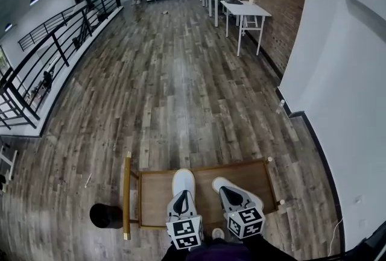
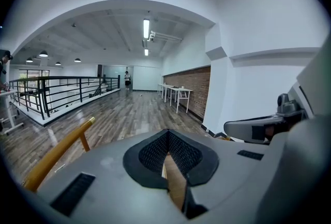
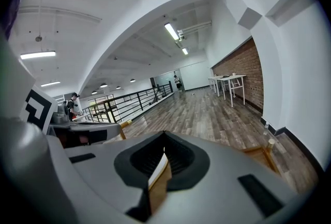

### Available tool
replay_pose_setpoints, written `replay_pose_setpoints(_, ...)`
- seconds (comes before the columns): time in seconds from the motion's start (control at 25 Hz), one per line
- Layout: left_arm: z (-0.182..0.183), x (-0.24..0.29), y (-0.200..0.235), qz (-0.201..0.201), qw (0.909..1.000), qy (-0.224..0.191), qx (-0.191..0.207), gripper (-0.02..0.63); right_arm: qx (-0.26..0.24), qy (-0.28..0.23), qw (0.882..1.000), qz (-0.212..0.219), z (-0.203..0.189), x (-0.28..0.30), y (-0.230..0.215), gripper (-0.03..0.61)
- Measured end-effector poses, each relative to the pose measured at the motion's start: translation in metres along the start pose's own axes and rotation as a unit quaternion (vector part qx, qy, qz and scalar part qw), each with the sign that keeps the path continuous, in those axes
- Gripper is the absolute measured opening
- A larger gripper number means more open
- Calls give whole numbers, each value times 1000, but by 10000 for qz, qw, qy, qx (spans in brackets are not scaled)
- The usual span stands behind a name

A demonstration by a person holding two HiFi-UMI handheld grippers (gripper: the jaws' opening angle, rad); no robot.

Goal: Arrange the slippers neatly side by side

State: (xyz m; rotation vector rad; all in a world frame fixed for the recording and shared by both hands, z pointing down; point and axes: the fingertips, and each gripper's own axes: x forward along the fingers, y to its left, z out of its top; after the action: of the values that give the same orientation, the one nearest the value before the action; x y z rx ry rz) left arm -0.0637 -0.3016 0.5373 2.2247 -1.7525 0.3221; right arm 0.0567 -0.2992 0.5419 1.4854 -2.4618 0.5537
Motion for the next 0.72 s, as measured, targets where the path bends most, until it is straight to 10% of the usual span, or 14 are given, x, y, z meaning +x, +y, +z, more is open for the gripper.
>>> replay_pose_setpoints(0.36,-4,7,13,-54,9999,21,-158,-9,49,31,9997,-218,2,2,-12,-2)
replay_pose_setpoints(0.72,-13,7,15,-81,9996,69,-270,-9,1571,706,9797,-1028,-36,-21,-90,0)
